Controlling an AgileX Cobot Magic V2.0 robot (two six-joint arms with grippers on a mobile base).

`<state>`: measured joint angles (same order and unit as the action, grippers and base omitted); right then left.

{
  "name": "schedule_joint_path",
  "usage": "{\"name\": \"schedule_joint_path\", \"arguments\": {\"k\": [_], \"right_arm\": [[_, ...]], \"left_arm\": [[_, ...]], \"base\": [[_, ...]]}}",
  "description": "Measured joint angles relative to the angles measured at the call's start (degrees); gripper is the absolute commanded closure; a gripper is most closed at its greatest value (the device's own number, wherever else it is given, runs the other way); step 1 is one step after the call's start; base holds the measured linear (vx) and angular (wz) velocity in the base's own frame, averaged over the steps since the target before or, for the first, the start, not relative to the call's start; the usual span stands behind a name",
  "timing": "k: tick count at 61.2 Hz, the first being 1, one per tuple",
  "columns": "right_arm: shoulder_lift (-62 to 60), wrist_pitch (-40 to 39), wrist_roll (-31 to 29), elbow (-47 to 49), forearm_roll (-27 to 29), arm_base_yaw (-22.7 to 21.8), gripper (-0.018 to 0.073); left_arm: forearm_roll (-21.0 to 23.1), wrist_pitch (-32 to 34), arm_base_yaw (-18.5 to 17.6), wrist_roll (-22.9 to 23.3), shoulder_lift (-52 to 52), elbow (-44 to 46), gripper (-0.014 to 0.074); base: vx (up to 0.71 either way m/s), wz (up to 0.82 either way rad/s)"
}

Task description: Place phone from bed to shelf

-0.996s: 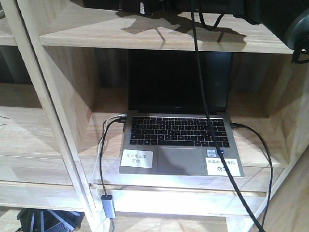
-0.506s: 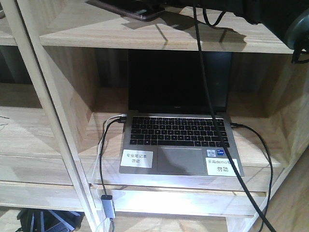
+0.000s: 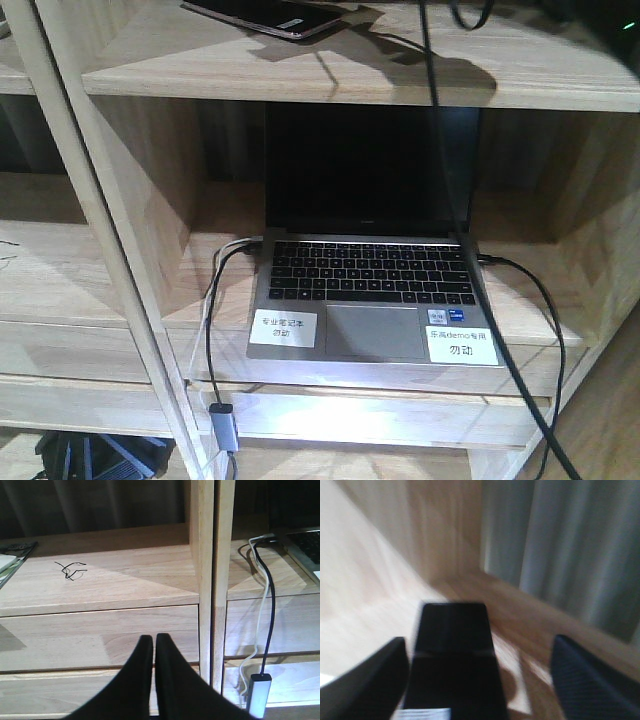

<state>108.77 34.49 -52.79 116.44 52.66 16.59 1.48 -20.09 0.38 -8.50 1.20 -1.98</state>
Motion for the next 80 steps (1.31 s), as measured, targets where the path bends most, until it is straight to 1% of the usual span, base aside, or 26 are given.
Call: {"name": "schedule_joint_path", "arguments": {"k": [3,7,12,16,17,19,30,37,45,55,62,71,80], "right_arm": [[-1.16,0.91,1.99,0.00,-1.44,0.00,0.0146],[-2.57,2.36,4.67,0.00,-4.01,0.00,0.0230],[-4.30,4.51,8.06,0.00,-6.90,0.00,0.0388],[-5.44,5.86,10.58,0.00,-9.15,0.00,0.0496],[-5.71,6.18,10.98,0.00,-9.76,0.00,0.0537],[-6.34,6.92,11.84,0.00,-10.67,0.00,0.0575],[-9.81,9.51,14.79,-0.67,-12.57,0.00,0.0566],[-13.75,7.79,15.08,-5.46,-12.57,0.00,0.0566],[-20.10,0.91,14.39,-17.40,-12.57,0.00,0.0566],[-30.41,-9.98,13.06,-33.98,-12.51,0.00,0.0566],[-37.57,-16.22,12.87,-43.56,-12.33,0.00,0.0566],[-46.59,-20.21,12.87,-54.34,-12.08,0.00,0.0566],[-55.30,-21.42,12.87,-63.13,-12.02,0.00,0.0566]], "left_arm": [[0.00,0.00,0.00,0.00,0.00,0.00,0.0595],[0.00,0.00,0.00,0.00,0.00,0.00,0.0595],[0.00,0.00,0.00,0.00,0.00,0.00,0.0595],[0.00,0.00,0.00,0.00,0.00,0.00,0.0595],[0.00,0.00,0.00,0.00,0.00,0.00,0.0595],[0.00,0.00,0.00,0.00,0.00,0.00,0.0595],[0.00,0.00,0.00,0.00,0.00,0.00,0.0595],[0.00,0.00,0.00,0.00,0.00,0.00,0.0595],[0.00,0.00,0.00,0.00,0.00,0.00,0.0595],[0.00,0.00,0.00,0.00,0.00,0.00,0.0595],[0.00,0.00,0.00,0.00,0.00,0.00,0.0595],[0.00,0.00,0.00,0.00,0.00,0.00,0.0595],[0.00,0.00,0.00,0.00,0.00,0.00,0.0595]], "base": [[0.00,0.00],[0.00,0.00],[0.00,0.00],[0.00,0.00],[0.00,0.00],[0.00,0.00],[0.00,0.00],[0.00,0.00],[0.00,0.00],[0.00,0.00],[0.00,0.00],[0.00,0.00],[0.00,0.00]]}}
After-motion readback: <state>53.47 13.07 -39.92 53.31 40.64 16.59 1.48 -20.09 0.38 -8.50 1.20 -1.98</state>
